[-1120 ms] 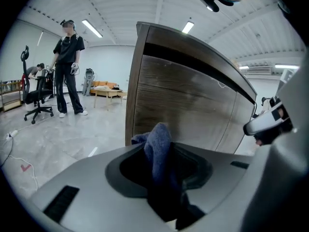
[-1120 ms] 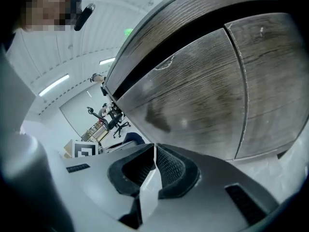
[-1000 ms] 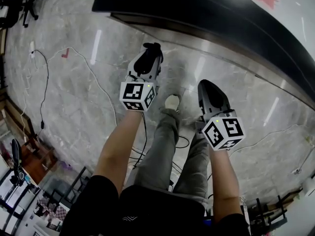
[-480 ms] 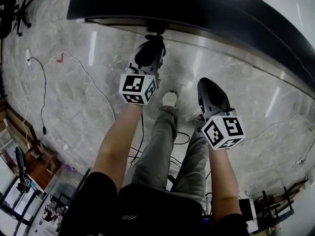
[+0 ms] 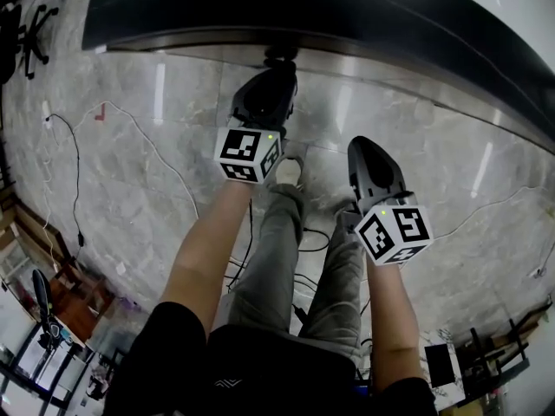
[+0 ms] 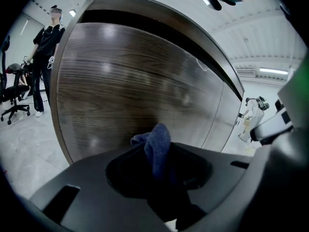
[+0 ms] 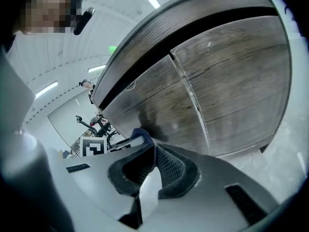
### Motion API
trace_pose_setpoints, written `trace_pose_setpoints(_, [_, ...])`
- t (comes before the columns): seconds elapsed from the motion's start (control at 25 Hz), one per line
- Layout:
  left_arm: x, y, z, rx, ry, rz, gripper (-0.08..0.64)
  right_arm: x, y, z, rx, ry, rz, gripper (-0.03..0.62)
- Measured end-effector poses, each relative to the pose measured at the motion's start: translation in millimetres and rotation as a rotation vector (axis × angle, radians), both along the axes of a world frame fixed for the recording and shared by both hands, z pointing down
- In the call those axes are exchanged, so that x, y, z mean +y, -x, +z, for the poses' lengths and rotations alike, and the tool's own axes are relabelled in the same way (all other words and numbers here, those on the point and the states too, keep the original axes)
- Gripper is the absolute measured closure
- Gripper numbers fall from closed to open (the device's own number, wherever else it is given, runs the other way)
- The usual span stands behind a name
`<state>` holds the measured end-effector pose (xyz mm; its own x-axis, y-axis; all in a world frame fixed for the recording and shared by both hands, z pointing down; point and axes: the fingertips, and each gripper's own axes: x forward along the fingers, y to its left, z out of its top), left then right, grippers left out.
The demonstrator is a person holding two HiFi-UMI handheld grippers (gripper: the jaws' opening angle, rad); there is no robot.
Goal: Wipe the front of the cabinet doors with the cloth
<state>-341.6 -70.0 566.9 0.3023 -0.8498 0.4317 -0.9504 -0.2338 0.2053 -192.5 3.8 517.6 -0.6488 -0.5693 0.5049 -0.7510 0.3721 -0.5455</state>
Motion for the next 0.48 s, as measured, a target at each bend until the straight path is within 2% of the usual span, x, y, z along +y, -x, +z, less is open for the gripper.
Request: trace_pose_setpoints(0.48, [-13.0,-100.1,-2.1,-0.001,0.000,0.119,0.428,3.4,-87.5,-0.7,0.004,0.005,0.103,0.554])
